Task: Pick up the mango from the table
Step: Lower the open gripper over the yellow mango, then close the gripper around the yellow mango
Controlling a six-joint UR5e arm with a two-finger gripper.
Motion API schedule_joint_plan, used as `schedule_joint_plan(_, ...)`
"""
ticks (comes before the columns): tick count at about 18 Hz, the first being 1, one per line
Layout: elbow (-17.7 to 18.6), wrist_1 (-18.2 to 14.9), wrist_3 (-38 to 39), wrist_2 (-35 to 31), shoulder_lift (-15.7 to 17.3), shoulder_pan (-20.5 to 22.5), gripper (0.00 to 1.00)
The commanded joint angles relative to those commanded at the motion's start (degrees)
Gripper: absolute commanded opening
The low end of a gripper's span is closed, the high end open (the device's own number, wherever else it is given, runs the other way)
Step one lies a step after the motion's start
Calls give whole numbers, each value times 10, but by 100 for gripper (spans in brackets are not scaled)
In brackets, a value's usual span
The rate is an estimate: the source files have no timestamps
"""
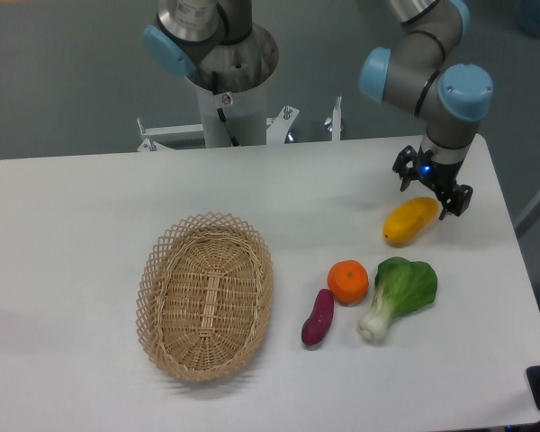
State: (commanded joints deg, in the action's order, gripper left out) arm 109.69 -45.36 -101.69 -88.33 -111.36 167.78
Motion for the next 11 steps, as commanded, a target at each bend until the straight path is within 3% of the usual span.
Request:
schedule_joint_plan(4,4,19,14,0,-6,-4,100)
schedule_joint_plan(9,2,28,20,0,-10,-7,67)
schedule_joint_plan(11,1,28,19,0,-9,-6,60)
